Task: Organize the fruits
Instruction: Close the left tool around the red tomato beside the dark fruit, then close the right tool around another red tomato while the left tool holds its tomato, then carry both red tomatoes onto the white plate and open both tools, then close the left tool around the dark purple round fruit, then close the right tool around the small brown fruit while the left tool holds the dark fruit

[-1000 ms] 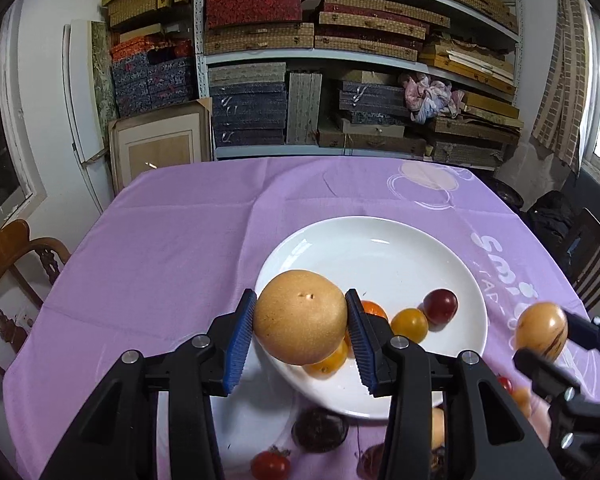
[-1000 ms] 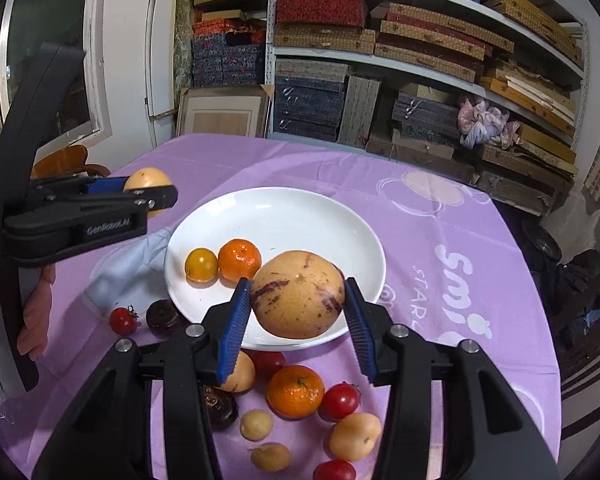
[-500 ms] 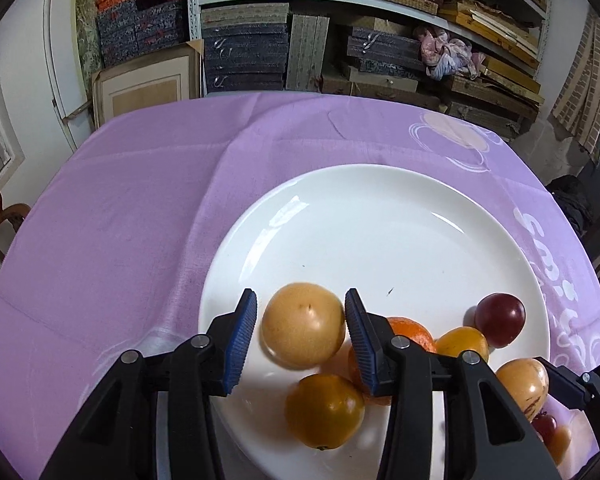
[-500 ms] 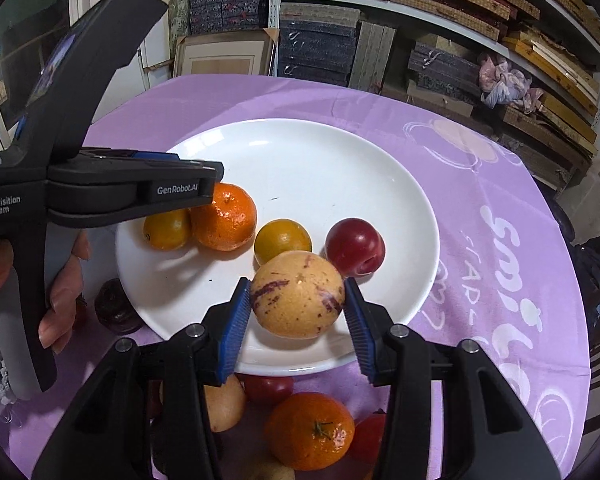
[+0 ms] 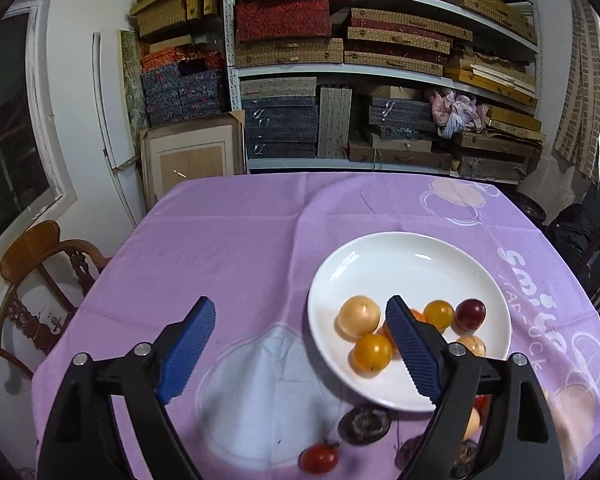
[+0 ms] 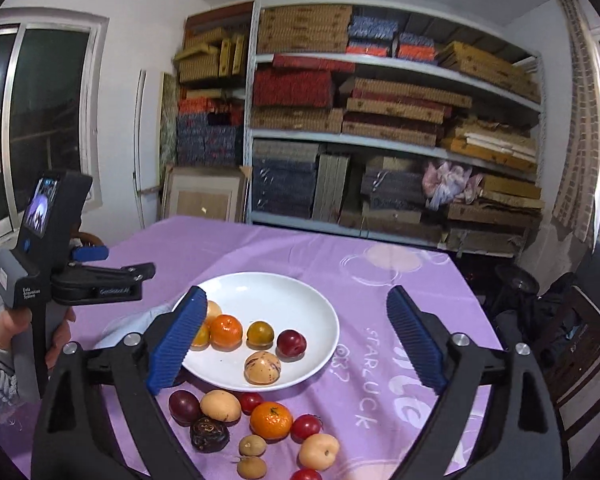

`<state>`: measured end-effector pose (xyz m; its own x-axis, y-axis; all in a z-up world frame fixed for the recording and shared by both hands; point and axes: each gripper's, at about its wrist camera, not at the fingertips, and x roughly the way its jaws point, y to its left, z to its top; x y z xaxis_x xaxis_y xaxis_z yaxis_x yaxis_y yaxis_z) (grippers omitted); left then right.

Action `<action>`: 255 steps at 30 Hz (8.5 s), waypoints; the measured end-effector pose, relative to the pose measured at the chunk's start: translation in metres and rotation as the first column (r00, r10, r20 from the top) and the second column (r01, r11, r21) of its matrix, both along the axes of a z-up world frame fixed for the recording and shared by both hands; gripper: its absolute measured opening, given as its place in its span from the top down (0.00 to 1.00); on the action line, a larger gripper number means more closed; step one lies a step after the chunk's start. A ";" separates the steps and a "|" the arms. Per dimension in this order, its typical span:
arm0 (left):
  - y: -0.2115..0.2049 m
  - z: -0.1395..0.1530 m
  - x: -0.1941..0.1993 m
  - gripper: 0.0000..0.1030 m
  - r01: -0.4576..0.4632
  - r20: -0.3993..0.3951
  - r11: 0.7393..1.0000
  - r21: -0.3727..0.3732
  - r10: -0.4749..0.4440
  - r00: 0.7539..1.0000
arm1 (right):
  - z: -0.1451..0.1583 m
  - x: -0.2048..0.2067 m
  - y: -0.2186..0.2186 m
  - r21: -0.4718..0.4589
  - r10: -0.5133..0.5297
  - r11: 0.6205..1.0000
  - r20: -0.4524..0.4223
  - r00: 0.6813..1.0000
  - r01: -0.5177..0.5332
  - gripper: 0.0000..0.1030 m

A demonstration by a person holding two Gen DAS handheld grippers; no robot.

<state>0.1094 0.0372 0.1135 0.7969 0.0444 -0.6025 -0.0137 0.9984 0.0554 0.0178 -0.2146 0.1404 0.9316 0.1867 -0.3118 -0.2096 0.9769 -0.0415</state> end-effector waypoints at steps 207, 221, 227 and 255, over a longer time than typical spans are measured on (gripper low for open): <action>-0.033 -0.124 -0.006 0.30 0.072 -0.191 0.996 -0.053 -0.081 0.978 | -0.117 0.000 -0.068 0.142 -0.095 0.982 -0.215 0.972 0.127 0.08; -0.028 -0.130 -0.009 0.59 0.115 -0.208 0.987 -0.114 -0.137 0.968 | -0.120 0.002 -0.068 0.139 -0.091 0.982 -0.225 0.970 0.125 0.08; -0.018 -0.110 -0.036 0.59 0.100 -0.161 0.991 -0.089 -0.113 0.980 | -0.123 0.002 -0.064 0.146 -0.058 0.985 -0.234 0.971 0.094 0.08; -0.002 -0.110 -0.097 0.59 0.066 -0.126 0.989 -0.133 -0.083 0.989 | -0.159 -0.004 0.021 0.010 0.181 0.980 -0.458 0.870 -0.198 0.64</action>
<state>0.0128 0.0352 0.0033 0.7090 -0.0963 -0.6986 0.0599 0.9953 -0.0763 0.0135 -0.1938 -0.0184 0.6331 0.3260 -0.7020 -0.3949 0.9161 0.0693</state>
